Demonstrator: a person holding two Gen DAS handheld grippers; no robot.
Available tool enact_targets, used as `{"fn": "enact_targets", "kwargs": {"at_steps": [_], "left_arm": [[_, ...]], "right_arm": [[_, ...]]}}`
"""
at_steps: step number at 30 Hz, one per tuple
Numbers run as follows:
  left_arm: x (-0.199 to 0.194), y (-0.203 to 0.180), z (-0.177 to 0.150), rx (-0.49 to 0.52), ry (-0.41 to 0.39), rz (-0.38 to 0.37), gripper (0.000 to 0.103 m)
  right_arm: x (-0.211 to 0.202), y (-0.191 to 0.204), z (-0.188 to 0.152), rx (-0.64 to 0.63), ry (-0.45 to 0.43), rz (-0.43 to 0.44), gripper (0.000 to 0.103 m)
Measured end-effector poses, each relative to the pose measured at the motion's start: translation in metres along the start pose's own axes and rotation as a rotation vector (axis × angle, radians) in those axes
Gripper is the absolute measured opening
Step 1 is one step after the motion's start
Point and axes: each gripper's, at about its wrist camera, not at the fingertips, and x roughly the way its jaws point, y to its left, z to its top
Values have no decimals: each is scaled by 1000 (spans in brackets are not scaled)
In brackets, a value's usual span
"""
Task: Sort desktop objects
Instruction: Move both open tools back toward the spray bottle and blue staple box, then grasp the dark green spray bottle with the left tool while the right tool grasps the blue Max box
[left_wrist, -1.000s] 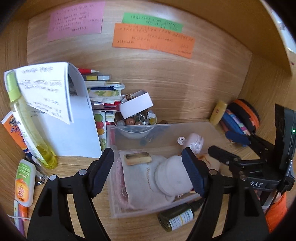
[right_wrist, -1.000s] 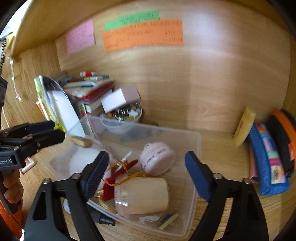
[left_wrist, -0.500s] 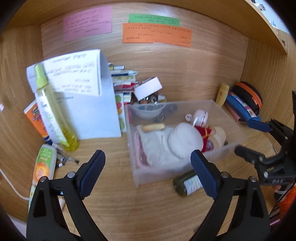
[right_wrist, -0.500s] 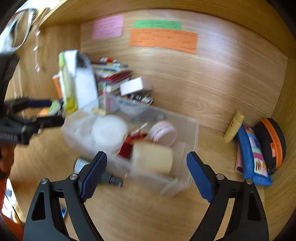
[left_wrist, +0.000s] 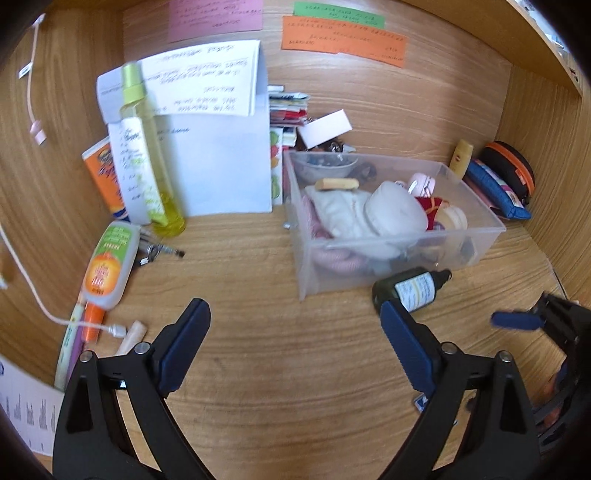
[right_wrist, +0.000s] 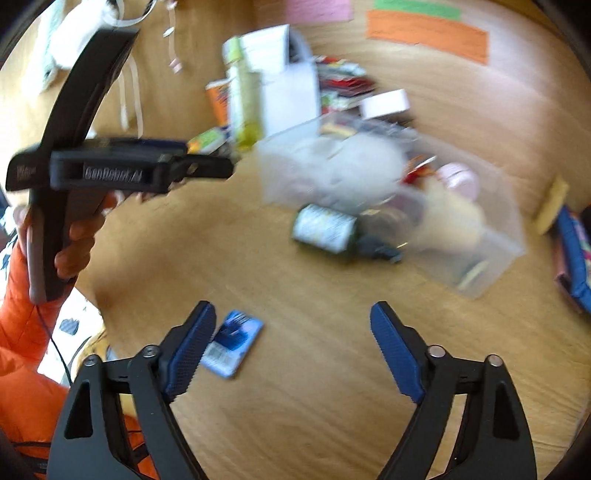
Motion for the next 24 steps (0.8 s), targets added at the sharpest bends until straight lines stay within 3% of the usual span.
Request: {"fn": "enact_targets", "kwargs": {"at_steps": [6,12,16,24], "left_arm": [[-4,10,-11,-31,11,-7,94],[4,7,-13,-30,32,-35,94],[16,-7,-11,-4,66,-74,94],[47,-57,-4,113,128,-123,94]], "right_arm": [[29,22,-8,-54,104,94,48],[35,25,-8,-79,99,83,26],[36,5,-6,-23,76,7,25],[6,-70,1,178,0,-62,25]]}}
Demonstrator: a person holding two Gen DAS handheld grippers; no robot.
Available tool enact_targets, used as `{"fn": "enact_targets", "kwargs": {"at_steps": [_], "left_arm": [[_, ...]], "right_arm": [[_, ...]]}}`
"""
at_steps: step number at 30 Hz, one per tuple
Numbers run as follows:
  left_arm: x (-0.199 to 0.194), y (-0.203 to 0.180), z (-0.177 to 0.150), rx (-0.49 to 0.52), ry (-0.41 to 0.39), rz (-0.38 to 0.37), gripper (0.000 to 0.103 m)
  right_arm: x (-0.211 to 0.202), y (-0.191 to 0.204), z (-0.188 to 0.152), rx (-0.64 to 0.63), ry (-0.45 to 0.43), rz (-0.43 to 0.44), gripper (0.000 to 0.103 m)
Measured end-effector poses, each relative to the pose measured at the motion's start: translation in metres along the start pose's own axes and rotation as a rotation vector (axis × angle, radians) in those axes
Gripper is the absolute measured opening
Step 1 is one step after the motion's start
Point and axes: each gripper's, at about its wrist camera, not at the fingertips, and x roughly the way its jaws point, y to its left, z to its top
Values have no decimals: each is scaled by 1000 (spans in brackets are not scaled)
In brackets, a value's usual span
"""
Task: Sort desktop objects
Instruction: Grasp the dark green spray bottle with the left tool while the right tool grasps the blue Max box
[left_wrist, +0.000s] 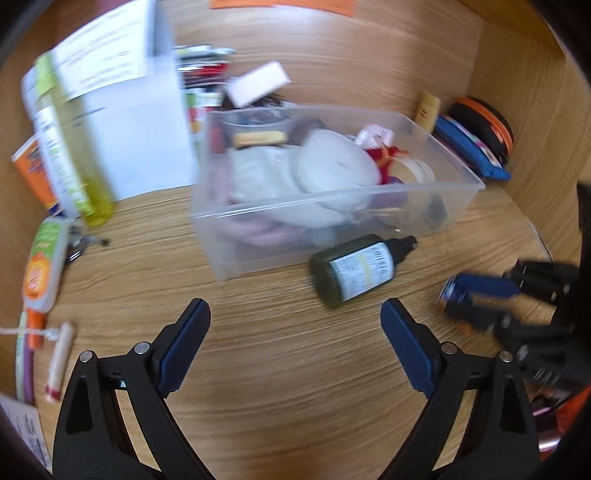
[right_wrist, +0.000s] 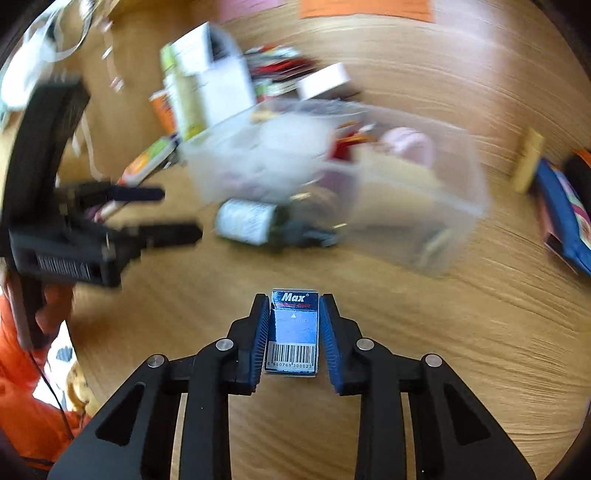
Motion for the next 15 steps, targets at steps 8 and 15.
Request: {"fn": "enact_targets", "kwargs": {"at_steps": [8,15], "left_arm": [[30,-25,18,41,56,-30,94],[46,-26,27,14,77,-41,94]], "right_arm": [[-18,-34,5,70,-45,-27,25],[-20,-40,7,68,-55,-10,25]]}}
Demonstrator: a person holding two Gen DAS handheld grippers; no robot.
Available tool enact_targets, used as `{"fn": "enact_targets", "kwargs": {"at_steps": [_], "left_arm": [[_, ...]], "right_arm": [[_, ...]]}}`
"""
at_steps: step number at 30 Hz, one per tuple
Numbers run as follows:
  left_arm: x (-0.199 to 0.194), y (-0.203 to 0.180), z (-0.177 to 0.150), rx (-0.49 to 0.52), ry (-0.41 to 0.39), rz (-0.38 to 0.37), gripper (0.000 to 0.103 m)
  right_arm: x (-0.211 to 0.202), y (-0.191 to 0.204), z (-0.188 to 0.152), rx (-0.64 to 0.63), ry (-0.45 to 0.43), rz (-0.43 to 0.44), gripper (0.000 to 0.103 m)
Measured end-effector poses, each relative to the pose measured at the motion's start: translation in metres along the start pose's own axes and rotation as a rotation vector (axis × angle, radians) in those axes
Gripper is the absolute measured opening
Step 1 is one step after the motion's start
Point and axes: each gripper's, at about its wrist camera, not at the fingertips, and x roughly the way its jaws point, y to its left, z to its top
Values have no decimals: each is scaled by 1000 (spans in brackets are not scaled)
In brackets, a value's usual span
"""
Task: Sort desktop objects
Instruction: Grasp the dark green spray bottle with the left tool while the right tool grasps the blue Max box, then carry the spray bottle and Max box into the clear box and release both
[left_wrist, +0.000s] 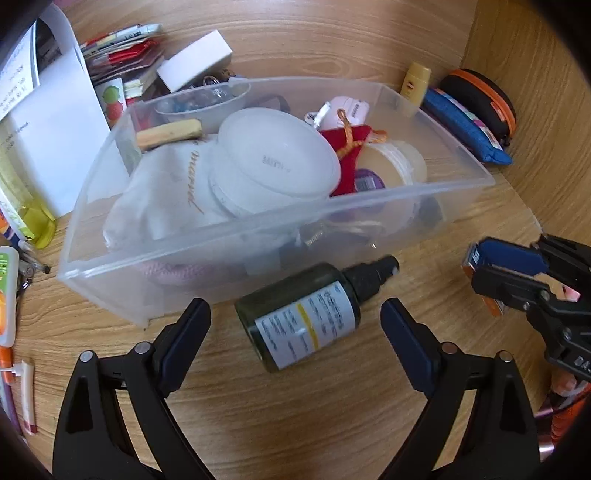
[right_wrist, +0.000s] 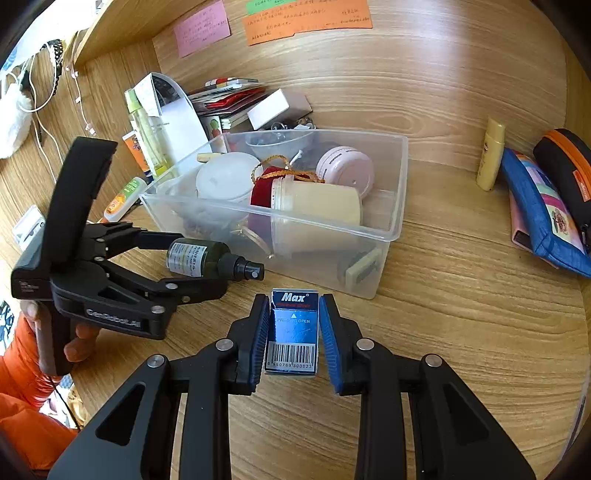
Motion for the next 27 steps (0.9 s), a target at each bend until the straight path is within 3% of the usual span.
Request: {"fn": "enact_targets", "kwargs": {"at_steps": [1,2,3,5,15,27], "left_arm": [[1,-1,0,-2,-2,-6,93],[1,-1,0,-2,-6,-8,85],[0,-1,0,-1,-9,-11,69],[0,0,-1,1,-3,-31,65],[-24,10,-6,-28,-74,11,65],[-82,26,-8,-88,-249,48,65]], "right_arm": [[2,0,1,-2,3,1,25],[3,0,1,-5,6,3,25],[4,0,0,-7,8,2,25],[5,0,0,-8,13,4,25],[4,2,6,-3,5,15,25],[-18,19,39,-46,-88,46,25]]}}
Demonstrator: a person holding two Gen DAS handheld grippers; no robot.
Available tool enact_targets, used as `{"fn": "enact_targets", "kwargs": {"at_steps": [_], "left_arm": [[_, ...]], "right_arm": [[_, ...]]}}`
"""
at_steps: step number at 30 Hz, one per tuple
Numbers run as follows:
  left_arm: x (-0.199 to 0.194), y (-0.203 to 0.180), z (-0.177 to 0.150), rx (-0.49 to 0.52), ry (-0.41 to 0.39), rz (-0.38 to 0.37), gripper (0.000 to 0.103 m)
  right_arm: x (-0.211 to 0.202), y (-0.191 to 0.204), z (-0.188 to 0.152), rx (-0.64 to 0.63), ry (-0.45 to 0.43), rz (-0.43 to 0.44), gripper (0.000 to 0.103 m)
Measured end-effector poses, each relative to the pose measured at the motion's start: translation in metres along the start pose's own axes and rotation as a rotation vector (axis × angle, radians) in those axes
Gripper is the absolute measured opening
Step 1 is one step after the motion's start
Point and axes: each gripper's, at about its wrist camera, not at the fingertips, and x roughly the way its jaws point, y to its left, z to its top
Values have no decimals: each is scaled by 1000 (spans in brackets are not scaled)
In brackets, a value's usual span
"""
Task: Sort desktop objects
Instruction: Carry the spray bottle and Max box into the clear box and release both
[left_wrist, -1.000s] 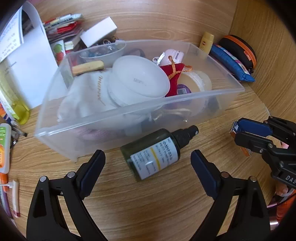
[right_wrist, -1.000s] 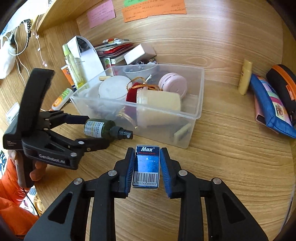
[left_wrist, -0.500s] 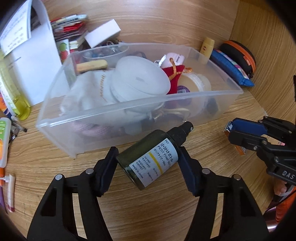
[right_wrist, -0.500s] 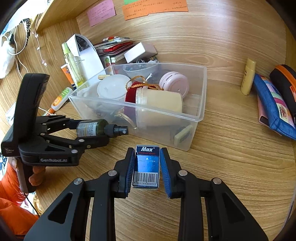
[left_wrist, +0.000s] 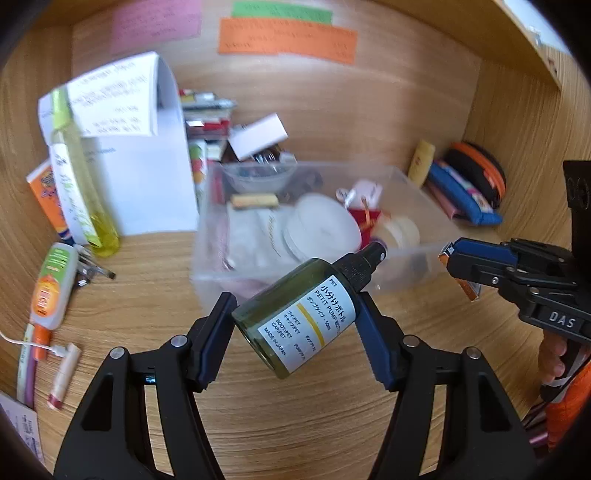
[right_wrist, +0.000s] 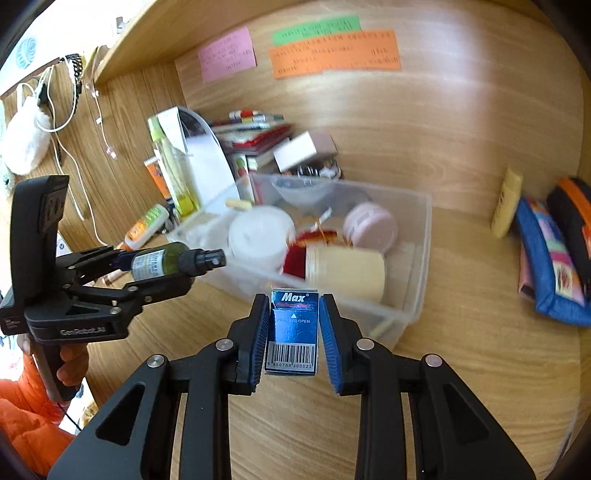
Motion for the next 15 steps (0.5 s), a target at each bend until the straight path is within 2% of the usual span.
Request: {"fn": "enact_targets", "kwargs": {"at_steps": [6,15], "left_arm": [[-12,15,20,-31,-78,14,65],[-15,28,71,-45,-159,30,65]], "right_arm": [[0,1,20,8,-47,26,25],[-1,-3,51,-1,-119,-13,25]]}}
